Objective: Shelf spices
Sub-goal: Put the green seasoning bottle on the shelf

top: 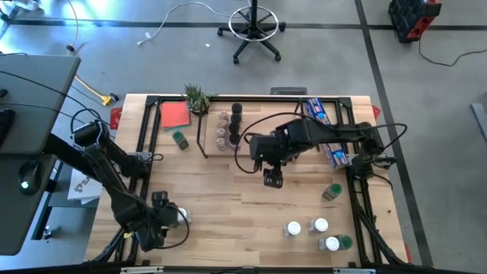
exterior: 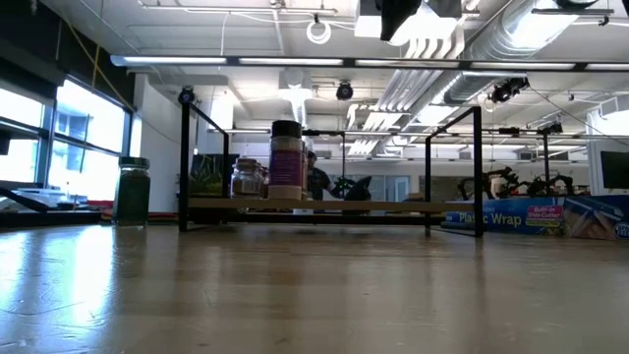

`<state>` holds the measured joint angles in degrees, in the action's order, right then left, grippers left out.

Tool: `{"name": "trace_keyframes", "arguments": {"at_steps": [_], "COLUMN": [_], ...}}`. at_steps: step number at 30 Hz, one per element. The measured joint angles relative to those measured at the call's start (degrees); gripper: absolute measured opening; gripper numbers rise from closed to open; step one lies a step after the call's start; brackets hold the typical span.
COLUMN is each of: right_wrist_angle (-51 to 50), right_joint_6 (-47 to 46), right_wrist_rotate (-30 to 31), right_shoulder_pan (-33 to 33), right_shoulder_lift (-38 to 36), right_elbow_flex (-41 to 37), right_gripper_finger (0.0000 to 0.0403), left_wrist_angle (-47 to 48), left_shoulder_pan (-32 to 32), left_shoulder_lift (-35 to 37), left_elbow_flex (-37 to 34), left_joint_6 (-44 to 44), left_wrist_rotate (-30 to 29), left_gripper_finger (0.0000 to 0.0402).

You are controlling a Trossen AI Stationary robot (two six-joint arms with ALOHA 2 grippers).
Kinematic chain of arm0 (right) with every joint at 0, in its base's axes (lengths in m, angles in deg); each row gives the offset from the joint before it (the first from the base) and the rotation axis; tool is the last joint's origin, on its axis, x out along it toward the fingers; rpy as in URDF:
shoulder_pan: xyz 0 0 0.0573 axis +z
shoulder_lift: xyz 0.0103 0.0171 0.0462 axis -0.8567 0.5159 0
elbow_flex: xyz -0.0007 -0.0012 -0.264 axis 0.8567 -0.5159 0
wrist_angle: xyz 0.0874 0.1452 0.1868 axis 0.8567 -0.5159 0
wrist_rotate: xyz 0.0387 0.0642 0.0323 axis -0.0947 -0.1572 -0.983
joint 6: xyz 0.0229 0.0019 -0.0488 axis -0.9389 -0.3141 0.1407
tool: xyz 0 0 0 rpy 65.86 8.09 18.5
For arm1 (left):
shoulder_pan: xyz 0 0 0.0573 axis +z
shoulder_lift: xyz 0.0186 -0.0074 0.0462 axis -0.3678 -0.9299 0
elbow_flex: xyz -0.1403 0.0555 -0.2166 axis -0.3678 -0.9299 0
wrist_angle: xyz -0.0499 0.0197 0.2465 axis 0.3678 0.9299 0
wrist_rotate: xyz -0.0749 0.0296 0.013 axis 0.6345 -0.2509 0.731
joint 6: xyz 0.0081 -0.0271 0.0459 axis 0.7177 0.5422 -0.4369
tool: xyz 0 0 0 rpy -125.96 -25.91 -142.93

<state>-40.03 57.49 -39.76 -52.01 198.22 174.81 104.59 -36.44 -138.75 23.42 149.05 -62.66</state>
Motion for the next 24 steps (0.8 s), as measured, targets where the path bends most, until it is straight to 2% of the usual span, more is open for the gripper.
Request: {"name": "trace_keyframes", "arguments": {"at_steps": [6,9,12,14,19,24], "right_wrist_angle": [0.5,0.4,0.1,0.1,-0.2,0.0], "right_joint_6": [-1.3,-2.5,-2.6,-1.8,-0.3,1.8], "right_wrist_rotate": [1.6,2.6,2.7,3.0,4.8,6.7], "right_shoulder_pan": [-0.2,-0.2,-0.2,-0.3,-3.0,-7.2], "right_shoulder_lift": [0.0,-0.2,-1.2,-2.4,-7.5,-14.4], "right_elbow_flex": [0.0,0.0,0.4,1.1,3.1,3.2], "right_gripper_finger": [0.0268,0.0268,0.0268,0.0268,0.0268,0.0268], "left_wrist_angle": [-0.4,-0.6,-0.2,1.8,6.5,13.4], "left_shoulder_pan": [0.0,0.0,0.2,0.6,3.1,9.2], "left_shoulder_lift": [-1.6,-2.1,-1.4,-0.4,4.4,8.7], "left_elbow_flex": [0.0,0.0,0.2,1.6,9.2,22.1], "left_joint_6": [-0.4,0.4,1.3,2.8,6.5,8.9], "left_wrist_rotate": [0.1,2.9,7.1,9.4,12.2,13.3], "left_gripper_finger": [0.0279,0.0243,0.0188,0.0185,0.0185,0.0185]}}
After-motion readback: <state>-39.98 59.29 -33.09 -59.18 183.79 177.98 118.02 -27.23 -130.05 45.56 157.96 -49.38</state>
